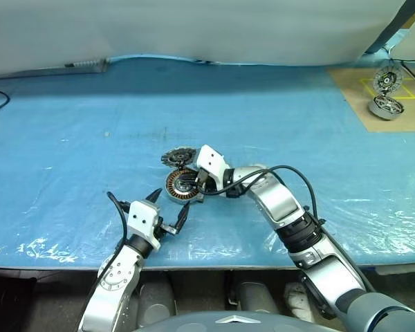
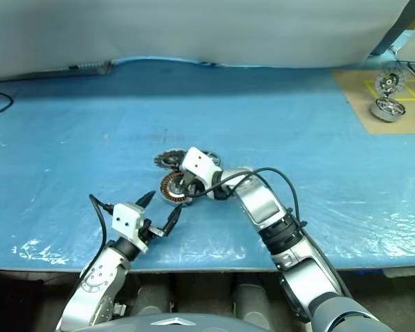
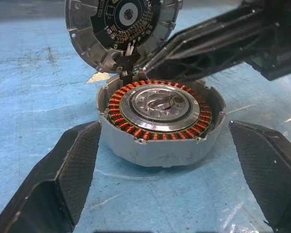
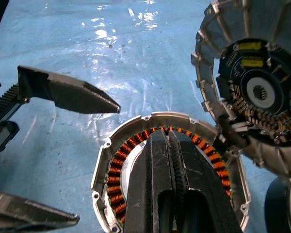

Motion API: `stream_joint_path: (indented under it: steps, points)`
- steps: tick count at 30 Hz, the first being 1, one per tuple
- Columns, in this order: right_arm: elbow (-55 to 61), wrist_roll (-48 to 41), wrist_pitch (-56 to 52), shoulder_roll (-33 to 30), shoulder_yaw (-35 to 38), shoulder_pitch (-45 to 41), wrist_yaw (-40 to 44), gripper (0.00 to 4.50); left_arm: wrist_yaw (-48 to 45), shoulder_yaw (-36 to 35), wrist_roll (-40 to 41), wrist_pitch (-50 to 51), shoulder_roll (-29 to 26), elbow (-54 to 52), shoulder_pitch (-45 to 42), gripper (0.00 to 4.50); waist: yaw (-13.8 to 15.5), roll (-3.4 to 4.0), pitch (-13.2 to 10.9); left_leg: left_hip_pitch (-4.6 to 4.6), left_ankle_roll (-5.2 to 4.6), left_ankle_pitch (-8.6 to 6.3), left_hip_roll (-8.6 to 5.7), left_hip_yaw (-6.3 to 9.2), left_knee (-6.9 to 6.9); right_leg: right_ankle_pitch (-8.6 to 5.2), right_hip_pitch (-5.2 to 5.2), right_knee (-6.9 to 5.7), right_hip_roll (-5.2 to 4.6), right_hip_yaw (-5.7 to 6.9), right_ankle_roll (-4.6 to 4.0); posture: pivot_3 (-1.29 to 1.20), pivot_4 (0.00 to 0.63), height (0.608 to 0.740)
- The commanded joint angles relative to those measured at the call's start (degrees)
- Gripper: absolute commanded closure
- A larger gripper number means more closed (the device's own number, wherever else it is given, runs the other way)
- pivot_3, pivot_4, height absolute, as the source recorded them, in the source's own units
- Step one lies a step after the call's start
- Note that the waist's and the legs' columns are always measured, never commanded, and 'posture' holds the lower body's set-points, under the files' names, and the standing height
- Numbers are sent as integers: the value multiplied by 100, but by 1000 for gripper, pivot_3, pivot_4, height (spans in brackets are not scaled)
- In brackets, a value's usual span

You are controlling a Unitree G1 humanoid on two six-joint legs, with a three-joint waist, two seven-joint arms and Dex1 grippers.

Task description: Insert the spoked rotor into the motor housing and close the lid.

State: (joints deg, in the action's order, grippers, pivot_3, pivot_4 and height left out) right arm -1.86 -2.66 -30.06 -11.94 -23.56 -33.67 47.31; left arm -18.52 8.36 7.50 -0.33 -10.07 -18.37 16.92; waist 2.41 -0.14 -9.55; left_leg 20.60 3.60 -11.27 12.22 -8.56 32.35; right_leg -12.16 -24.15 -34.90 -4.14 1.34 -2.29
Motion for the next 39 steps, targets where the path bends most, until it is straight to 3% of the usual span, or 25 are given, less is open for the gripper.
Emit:
stream_joint_path:
  steps: [1,23,33,39]
  points:
    - [230,50,-36,13,-56,-139,-64,4448,-4,64,-58,-174,27,-58,-2,0,0,0,0,0,0,0,0,0,0,0,0,0,0,0,0,0,150,740]
    - [331,122,-176,-462,-338,130,237,4448,2,137,-102,-231,105,55,-53,0,6,0,0,-1,2,1,0,0,2,0,0,-2,0,-1,0,0,150,740]
    - [539,-212,-124,-200,18,45,128,4448,-51,117,-61,-245,94,84,-63,0,4,0,0,-2,0,0,0,0,3,1,1,-4,0,-1,0,0,150,740]
    - [647,-729,-312,-843,607,-39,702,4448,-84,103,-43,-217,69,63,-68,0,33,0,0,1,-1,0,-1,1,7,1,2,-3,-1,-1,0,0,150,740]
